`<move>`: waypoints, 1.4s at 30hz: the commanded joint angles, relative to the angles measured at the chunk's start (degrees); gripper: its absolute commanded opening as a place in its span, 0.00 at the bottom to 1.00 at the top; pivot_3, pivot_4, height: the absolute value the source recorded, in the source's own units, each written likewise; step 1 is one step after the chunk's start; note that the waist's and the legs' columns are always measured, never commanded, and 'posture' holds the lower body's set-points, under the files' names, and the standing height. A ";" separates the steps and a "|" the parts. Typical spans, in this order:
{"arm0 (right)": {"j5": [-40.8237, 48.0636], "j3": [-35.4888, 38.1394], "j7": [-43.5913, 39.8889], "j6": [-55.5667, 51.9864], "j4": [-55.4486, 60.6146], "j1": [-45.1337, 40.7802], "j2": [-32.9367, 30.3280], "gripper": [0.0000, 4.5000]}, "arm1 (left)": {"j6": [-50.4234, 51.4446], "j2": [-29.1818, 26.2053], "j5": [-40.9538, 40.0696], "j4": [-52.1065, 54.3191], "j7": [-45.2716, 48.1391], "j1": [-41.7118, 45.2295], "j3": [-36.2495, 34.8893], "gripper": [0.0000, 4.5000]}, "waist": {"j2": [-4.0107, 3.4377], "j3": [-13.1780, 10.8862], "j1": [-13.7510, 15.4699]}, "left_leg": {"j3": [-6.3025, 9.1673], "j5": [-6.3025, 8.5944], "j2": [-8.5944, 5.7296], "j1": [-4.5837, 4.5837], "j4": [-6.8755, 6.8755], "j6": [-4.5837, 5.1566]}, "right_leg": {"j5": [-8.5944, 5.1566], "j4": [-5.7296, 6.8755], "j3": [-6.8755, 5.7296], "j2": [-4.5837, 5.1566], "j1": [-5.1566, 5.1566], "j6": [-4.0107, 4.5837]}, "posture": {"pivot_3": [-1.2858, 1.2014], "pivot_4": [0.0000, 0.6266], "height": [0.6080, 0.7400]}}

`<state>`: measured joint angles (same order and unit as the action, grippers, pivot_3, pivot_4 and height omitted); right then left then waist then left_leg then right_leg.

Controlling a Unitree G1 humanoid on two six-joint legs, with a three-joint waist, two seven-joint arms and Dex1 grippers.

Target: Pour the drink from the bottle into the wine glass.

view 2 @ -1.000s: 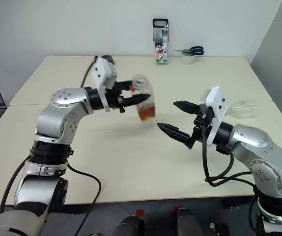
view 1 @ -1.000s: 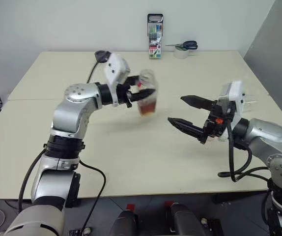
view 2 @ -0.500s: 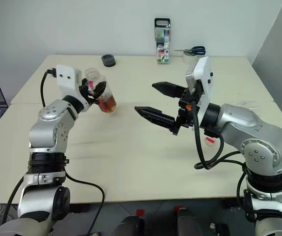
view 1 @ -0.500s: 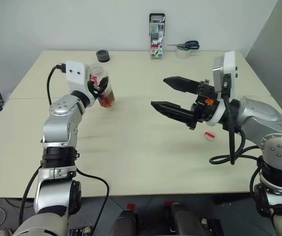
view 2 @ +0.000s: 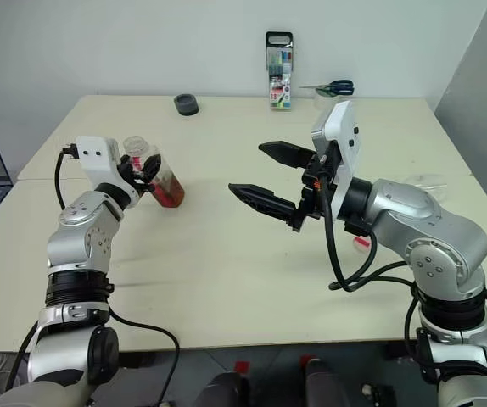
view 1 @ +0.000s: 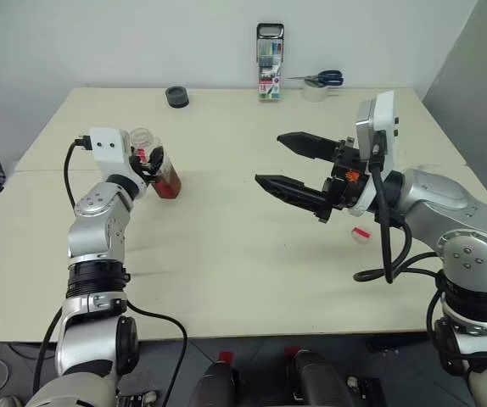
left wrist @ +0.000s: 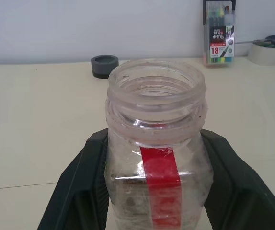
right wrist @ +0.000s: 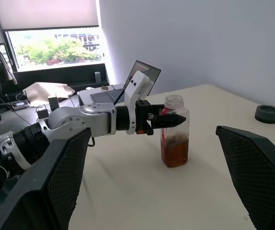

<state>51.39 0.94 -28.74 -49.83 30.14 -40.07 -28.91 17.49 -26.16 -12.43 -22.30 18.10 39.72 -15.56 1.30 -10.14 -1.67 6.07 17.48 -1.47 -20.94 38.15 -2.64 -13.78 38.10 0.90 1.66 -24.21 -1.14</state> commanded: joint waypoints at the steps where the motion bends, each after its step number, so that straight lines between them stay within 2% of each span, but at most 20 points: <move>1: 0.74 1.72 0.34 0.77 0.79 -0.61 0.15 0.99 | -1.49 -1.53 2.01 0.48 -0.98 0.58 0.75 0.47 | 0.00 0.00 -0.01 | 0.00 0.00 0.00 0.00 0.00 0.00 | 0.00 0.00 0.00 0.00 0.00 0.00 | 0.52 0.24 1.00; 17: 0.57 1.36 0.67 0.59 0.70 -0.24 0.14 0.99 | 3.71 -2.32 2.80 3.62 -2.84 1.75 2.34 0.47 | 0.00 0.00 -0.05 | 0.00 0.00 0.01 0.01 -0.01 0.00 | 0.00 0.00 -0.01 0.00 0.00 0.00 | 0.52 0.24 1.00; 26: 0.23 1.06 0.57 0.81 0.90 -0.19 0.29 0.99 | 4.91 -2.72 2.81 0.98 -2.32 3.49 2.46 0.47 | 0.00 0.00 -0.05 | 0.01 0.00 0.01 0.00 -0.01 0.00 | 0.00 0.00 -0.01 0.00 0.00 0.00 | 0.52 0.24 1.00; 33: -0.17 0.90 0.40 0.88 1.35 0.17 0.20 1.00 | 4.86 -3.02 2.65 -0.01 -2.41 3.61 2.20 0.96 | 0.00 0.00 0.00 | 0.02 0.00 0.01 -0.01 -0.01 0.00 | 0.00 -0.01 -0.02 0.00 0.00 0.00 | 0.52 0.24 1.00; 34: -0.22 0.87 0.40 0.87 1.47 0.27 0.23 1.00 | 4.89 -3.03 2.60 0.05 -2.39 3.55 2.18 0.99 | 0.00 0.00 0.01 | 0.02 0.00 0.00 -0.01 -0.01 0.00 | 0.00 -0.01 -0.02 0.00 0.00 0.00 | 0.52 0.24 1.00; 42: -0.34 0.63 0.58 0.95 2.05 0.53 0.47 1.00 | 6.86 -3.14 2.18 3.18 -2.36 0.87 1.87 0.99 | 0.00 0.00 -0.01 | 0.01 0.00 0.00 -0.01 -0.02 0.00 | 0.00 -0.01 -0.01 0.01 -0.01 0.00 | 0.52 0.24 1.00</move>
<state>50.77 0.94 -28.26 -49.89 30.25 -39.30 -28.66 23.88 -28.18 -10.15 -22.24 15.76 40.80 -12.92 1.30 -10.14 -1.68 6.08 17.48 -1.47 -20.95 38.14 -2.64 -13.78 38.09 0.90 1.67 -24.22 -1.14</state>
